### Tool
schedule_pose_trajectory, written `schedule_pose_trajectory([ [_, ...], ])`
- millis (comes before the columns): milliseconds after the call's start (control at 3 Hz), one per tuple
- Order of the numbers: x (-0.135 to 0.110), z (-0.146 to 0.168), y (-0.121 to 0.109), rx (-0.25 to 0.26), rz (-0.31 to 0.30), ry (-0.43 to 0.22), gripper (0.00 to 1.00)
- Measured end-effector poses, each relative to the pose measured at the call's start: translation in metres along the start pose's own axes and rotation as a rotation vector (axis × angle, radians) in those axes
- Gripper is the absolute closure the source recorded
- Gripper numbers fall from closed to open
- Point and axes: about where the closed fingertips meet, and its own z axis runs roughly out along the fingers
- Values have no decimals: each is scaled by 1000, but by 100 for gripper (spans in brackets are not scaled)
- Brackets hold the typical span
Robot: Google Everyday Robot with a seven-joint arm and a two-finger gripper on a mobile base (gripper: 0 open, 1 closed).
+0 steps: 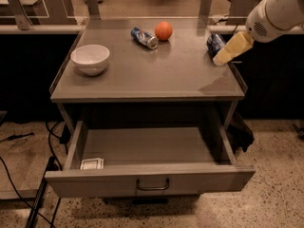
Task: Place pepsi can into top drawer
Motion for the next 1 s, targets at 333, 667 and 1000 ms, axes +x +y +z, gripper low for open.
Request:
schedule_pose_trajectory([
  [333,11,14,-16,50,46,10,0],
  [667,17,37,-37,105,115,-1,0],
  [1000,15,72,-62,151,219,-45,0],
])
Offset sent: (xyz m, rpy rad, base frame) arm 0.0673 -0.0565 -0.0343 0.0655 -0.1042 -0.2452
